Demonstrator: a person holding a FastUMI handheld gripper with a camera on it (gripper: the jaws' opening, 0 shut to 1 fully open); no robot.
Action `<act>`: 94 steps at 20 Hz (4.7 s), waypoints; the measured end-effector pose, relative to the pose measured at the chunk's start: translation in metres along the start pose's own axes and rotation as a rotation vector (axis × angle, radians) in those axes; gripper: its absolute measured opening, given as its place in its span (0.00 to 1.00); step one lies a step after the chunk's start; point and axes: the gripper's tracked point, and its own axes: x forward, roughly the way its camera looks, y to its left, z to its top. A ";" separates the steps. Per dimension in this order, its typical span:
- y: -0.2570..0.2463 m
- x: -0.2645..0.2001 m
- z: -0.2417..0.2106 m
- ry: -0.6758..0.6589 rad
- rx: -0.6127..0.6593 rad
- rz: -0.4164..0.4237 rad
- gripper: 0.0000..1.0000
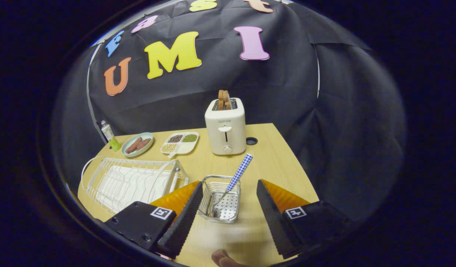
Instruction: Take the plate from the dish rack, then take the spoon from the basket and place it into the plate.
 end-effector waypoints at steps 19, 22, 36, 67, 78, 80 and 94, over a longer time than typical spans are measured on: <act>0.002 0.054 0.023 -0.006 0.076 0.078 0.20; 0.004 0.037 0.027 -0.025 0.069 0.082 0.18; 0.040 -0.103 0.040 -0.258 -0.026 0.016 0.17; 0.300 -0.179 -0.203 -0.139 -0.180 0.021 0.20; 0.231 -0.218 -0.189 -0.119 -0.162 0.000 0.66; 0.216 -0.228 -0.175 -0.137 -0.128 -0.010 0.83; 0.177 -0.321 -0.047 -0.302 -0.093 -0.054 1.00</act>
